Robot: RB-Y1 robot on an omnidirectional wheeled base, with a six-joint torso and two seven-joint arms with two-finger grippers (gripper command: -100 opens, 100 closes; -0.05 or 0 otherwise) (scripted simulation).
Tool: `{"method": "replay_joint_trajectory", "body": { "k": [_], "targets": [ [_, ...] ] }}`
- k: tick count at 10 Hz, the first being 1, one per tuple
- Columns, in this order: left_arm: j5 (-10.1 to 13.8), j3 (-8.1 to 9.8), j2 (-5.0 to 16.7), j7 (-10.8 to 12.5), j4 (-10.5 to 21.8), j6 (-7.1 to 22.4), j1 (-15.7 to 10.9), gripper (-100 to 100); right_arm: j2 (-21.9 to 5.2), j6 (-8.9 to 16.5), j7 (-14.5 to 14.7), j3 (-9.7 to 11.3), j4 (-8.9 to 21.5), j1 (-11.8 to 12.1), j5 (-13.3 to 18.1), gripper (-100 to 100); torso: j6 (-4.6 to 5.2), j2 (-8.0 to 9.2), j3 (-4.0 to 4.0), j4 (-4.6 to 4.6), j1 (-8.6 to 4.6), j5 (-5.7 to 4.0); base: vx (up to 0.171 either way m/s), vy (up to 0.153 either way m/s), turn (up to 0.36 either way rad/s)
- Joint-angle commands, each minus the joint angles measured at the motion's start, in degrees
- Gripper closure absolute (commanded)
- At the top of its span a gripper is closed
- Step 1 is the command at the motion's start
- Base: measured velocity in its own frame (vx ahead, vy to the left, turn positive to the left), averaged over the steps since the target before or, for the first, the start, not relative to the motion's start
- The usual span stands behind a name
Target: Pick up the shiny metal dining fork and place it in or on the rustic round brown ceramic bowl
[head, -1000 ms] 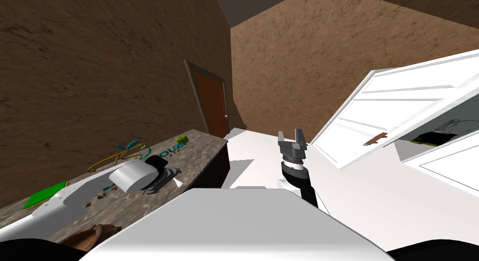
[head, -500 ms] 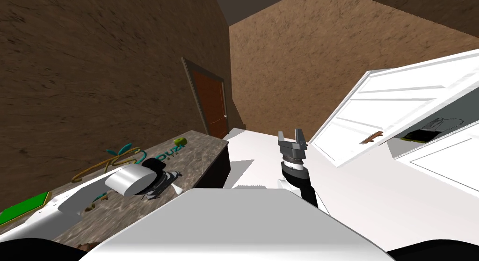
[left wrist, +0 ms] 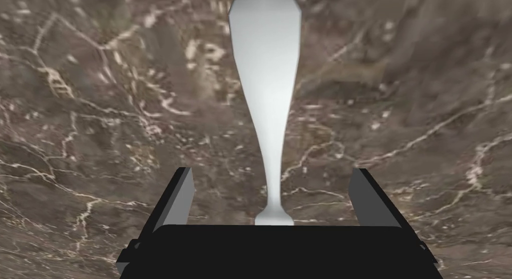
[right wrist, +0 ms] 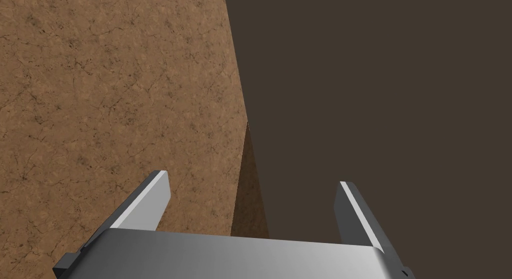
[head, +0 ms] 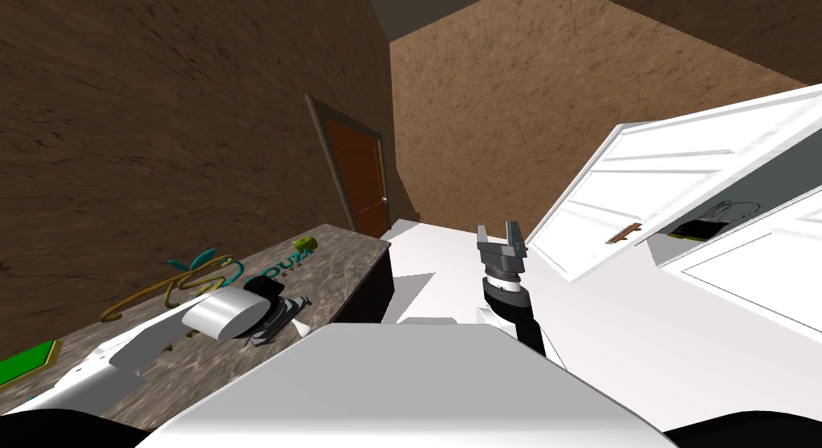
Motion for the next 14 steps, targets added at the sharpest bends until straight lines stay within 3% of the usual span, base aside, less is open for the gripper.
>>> {"method": "replay_joint_trajectory", "body": {
  "k": [1,5,6,7,9,10,11,14],
  "targets": [
    [0.0,0.0,0.0,0.0,0.0,0.0,0.0,100,0.0,0.0,0.0,0.0,0.0,0.0,0.0,0,0.0,0.0,0.0,0.0,0.0,0.0,0.0,0.0,0.0],
    [0.0,0.03,0.0,0.1,0.0,0.0,0.0,100,0.0,0.0,0.0,0.0,0.0,0.0,0.0,0,0.02,0.0,0.0,0.0,0.04,0.03,0.0,0.0,0.0],
    [0.0,0.03,0.0,0.1,0.0,0.0,0.0,0,0.0,0.0,0.0,0.0,0.0,0.0,0.0,0,0.02,0.0,0.0,0.0,0.04,0.03,0.0,0.0,0.0],
    [1.2,0.96,1.0,0.6,-1.8,1.4,0.1,100,0.0,0.0,0.0,0.0,0.0,0.0,0.0,0,0.01,0.01,0.0,0.0,0.05,0.03,0.009,0.004,0.085],
    [1.3,1.01,1.1,0.5,-1.8,1.4,0.1,100,0.0,0.0,0.0,0.0,0.0,0.0,0.0,0,0.0,-0.01,0.0,0.0,0.05,0.02,0.011,0.004,0.046],
    [1.4,1.03,1.1,0.6,-1.9,1.5,0.1,0,0.0,0.0,0.0,0.0,0.0,0.0,0.0,0,0.01,0.0,0.0,0.0,0.05,0.03,0.0,0.0,0.0],
    [1.0,2.82,1.8,0.0,-1.0,1.2,-0.7,100,0.0,0.0,0.0,0.0,0.0,0.0,0.0,0,0.01,0.01,0.01,0.0,0.05,0.02,-0.018,-0.037,0.164],
    [0.6,6.53,3.3,-1.3,0.7,0.4,-2.3,100,0.0,0.0,0.0,0.0,0.0,0.0,0.0,0,-0.09,0.24,0.16,0.08,-0.25,-0.06,-0.04,-0.084,0.198]
  ]
}}
